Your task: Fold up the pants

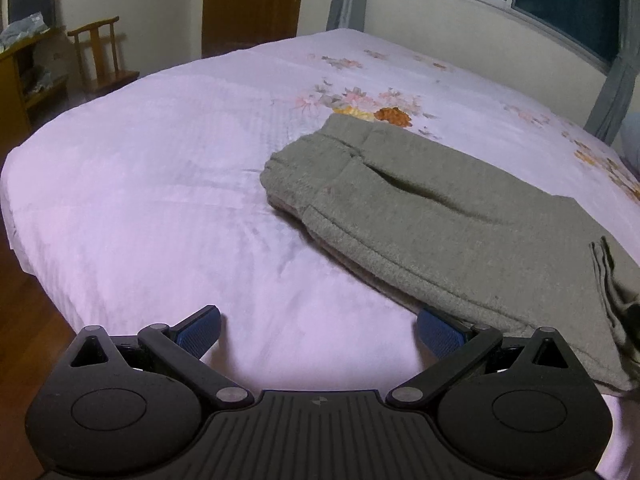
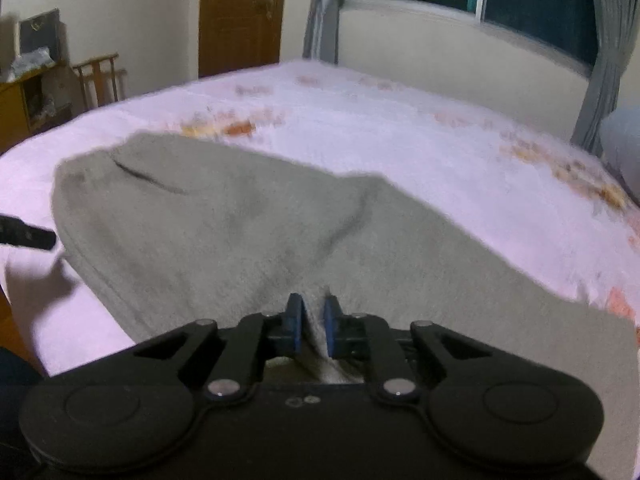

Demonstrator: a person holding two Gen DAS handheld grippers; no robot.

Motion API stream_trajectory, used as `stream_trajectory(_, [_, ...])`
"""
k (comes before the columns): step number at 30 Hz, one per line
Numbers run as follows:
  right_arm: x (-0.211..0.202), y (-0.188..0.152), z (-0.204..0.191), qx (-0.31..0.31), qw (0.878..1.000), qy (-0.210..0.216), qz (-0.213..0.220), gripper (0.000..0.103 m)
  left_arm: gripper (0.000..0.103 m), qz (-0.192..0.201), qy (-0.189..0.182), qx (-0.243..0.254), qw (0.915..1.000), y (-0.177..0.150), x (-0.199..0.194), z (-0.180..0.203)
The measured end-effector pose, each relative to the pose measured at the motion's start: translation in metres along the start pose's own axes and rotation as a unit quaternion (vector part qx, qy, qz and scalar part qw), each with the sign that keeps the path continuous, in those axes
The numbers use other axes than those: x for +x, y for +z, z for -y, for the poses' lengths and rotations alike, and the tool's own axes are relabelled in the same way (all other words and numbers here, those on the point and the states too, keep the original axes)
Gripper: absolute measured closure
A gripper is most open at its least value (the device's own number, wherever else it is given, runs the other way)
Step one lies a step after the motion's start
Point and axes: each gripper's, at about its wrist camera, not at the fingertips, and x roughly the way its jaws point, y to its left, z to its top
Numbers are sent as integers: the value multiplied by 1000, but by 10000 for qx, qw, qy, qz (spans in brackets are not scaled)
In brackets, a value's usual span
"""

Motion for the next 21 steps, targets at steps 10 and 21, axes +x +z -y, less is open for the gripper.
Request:
stream_trajectory(10, [-33, -12, 32, 299, 9988, 339, 203, 93, 0, 473, -345, 443, 9973, 17, -23, 39])
stream_trajectory(21, [-65, -36, 214, 1923, 9779, -786, 243, 89, 0, 199, -2221, 1206, 9673, 12, -28, 197])
